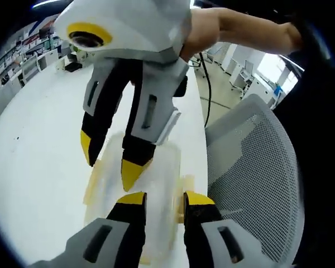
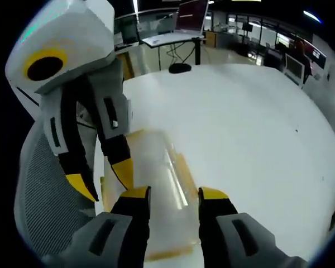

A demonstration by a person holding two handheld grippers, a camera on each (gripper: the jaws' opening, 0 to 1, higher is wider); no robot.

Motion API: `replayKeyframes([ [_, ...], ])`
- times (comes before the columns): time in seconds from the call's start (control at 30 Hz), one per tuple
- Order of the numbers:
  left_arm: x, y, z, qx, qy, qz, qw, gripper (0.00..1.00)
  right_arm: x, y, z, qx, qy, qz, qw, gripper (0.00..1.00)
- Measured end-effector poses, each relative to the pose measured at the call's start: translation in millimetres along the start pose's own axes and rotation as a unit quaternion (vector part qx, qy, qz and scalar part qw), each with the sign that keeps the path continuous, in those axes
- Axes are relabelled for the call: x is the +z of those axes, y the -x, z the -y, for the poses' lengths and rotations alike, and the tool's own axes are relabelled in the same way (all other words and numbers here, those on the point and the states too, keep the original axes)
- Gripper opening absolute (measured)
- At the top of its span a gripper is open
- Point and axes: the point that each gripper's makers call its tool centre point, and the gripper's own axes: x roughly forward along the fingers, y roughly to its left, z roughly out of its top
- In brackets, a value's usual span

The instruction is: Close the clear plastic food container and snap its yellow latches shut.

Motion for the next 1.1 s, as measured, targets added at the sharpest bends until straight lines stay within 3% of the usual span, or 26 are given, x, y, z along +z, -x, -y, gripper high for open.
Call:
replayKeyframes([
  [0.37, -3.2, -0.6, 3.8, 0.047, -0.054, -0.002, 0.9974, 0.25, 0.9, -1.4, -0.3, 0.015, 0.006, -0.009, 0.9998, 0.30],
  [0.63, -4.1, -1.3, 2.4, 0.075, -0.067, 0.006, 0.9949, 0.24, 1.7, -3.1, 0.0, 0.040, 0.012, -0.025, 0.9988, 0.31],
  [1.1, -4.3, -3.5, -0.4, 0.127, -0.094, 0.021, 0.9873, 0.22, 2.2, -7.1, -4.5, 0.107, 0.059, -0.085, 0.9889, 0.31],
])
